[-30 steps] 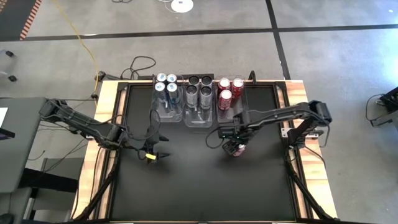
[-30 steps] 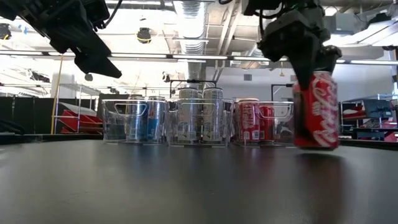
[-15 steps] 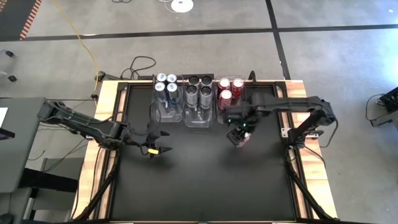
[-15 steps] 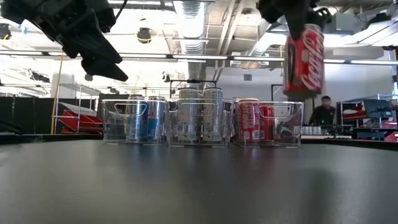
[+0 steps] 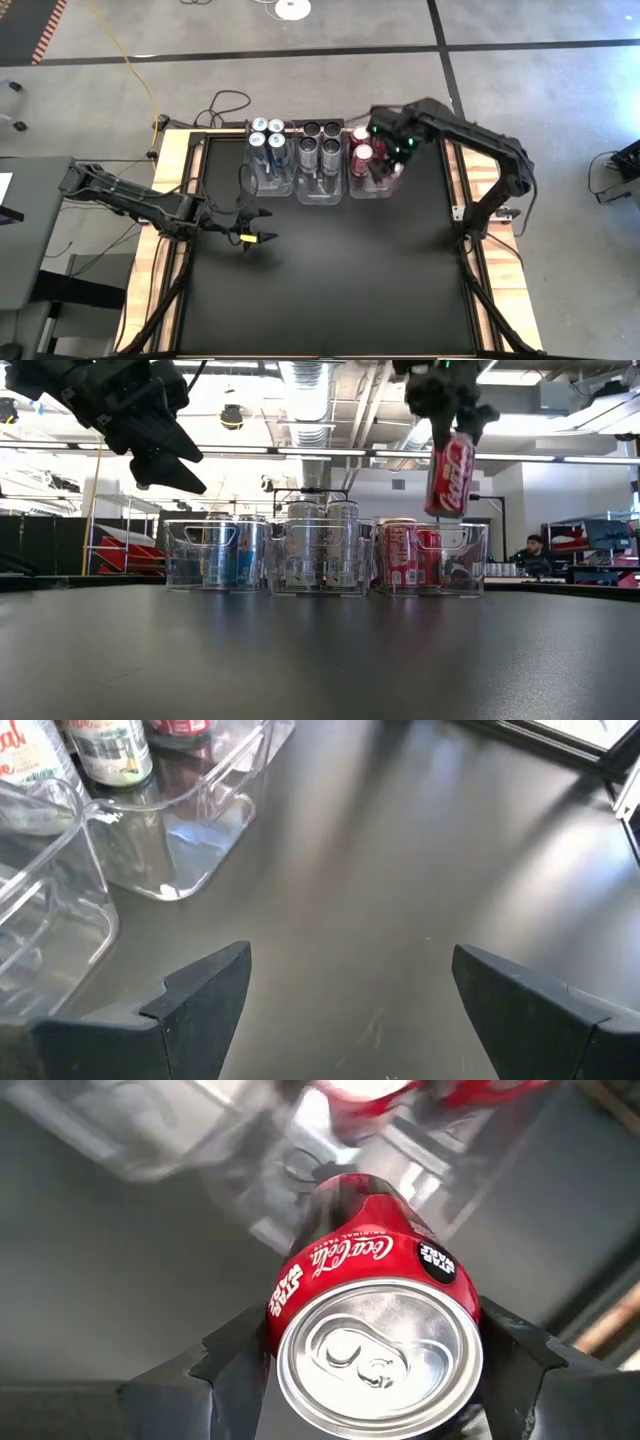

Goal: Sort soda cans
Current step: Put the red soda can into the right transparent bin

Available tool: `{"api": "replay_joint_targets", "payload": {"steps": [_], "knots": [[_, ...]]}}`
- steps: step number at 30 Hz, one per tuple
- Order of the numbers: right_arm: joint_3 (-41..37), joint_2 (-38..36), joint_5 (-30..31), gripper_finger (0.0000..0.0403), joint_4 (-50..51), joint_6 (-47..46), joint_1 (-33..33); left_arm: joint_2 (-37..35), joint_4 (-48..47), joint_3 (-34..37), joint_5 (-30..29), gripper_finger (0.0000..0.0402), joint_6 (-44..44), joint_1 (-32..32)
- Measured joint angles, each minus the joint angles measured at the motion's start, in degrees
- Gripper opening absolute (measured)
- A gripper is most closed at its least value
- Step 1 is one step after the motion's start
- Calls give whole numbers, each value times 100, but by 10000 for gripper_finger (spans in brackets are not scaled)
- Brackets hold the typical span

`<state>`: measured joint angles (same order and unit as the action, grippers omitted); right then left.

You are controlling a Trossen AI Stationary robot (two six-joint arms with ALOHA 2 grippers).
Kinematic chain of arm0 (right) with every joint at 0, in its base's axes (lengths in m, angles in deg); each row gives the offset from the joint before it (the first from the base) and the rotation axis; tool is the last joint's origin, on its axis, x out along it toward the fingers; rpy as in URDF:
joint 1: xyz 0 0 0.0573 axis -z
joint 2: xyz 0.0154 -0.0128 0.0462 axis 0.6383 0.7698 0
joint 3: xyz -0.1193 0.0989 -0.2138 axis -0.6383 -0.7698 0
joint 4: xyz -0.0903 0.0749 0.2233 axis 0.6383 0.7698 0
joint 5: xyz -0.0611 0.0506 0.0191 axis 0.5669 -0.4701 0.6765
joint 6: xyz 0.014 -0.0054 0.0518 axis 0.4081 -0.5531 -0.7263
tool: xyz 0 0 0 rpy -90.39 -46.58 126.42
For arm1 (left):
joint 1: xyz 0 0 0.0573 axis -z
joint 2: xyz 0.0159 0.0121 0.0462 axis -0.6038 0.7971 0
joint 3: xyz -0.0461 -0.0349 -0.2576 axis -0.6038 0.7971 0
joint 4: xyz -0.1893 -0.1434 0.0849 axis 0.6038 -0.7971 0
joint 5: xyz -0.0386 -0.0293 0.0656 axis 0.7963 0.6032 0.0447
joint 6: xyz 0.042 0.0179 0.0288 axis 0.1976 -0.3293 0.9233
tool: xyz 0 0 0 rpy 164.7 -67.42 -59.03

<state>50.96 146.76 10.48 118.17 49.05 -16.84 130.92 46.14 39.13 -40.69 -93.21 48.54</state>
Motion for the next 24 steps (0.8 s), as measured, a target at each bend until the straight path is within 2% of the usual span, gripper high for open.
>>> {"api": "replay_joint_targets", "payload": {"steps": [7, 15, 24], "knots": [[0, 522, 240, 276, -247, 925, 924, 0, -1, 0, -2, 343, -121, 0], [0, 1260, 197, 276, -678, 1509, 1104, 0, -47, 0, -3, 343, -569, 2], [-6, 1843, 329, 276, -1078, 1846, 1309, 0, -78, 0, -18, 343, -614, 2]]}}
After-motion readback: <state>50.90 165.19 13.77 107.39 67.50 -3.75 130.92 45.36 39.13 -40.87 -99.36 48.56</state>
